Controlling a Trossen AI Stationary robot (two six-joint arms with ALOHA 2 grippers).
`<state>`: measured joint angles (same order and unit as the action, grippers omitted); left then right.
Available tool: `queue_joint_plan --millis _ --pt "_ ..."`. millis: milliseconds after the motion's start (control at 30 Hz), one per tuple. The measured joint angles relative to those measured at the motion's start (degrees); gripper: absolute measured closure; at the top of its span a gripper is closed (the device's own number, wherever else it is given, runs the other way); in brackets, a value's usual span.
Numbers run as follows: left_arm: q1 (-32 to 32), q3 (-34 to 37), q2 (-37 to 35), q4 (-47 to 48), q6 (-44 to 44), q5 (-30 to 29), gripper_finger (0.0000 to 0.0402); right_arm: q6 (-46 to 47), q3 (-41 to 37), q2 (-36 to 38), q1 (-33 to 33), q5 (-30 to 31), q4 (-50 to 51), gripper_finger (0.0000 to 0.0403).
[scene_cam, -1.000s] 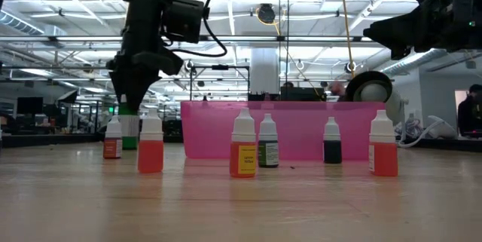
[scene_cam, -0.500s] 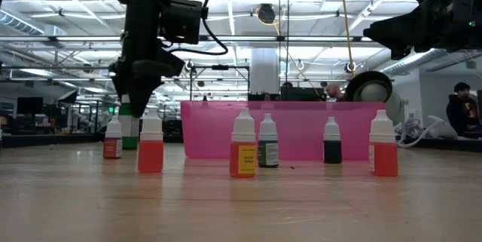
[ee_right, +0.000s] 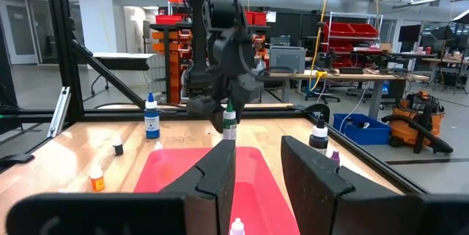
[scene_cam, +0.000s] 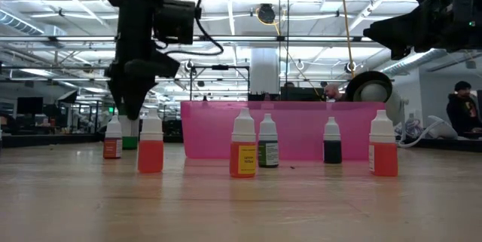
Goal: Pick & Place food coloring
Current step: Put the big green food coloring bottle into the red bin
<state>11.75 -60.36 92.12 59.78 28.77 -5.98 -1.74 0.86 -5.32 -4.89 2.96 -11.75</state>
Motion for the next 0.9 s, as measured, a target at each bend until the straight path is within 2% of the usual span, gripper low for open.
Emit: queue_joint_plan --millis 267,433,700,900 --pt "-0.09 0.00 -6.27 0.10 3.03 -1.16 0.0152 0.00 0.00 0.02 0.00 0.00 -0.08 0.0303" --pt "-0.75 0.50 -6.21 -0.50 3.94 -1.57 0.0151 0.00 0.00 0.00 0.00 0.00 -0.04 0.0303" --pt "-1.44 6.30 -5.83 -6.27 3.43 -1.51 0.0154 0.00 0.00 0.00 0.00 -0.02 -0.03 0.0303" --pt "-1.44 7.30 -6.00 -7.53 3.22 -1.55 0.0161 0.00 0.00 0.00 0.00 -0.01 -0.04 0.0303"
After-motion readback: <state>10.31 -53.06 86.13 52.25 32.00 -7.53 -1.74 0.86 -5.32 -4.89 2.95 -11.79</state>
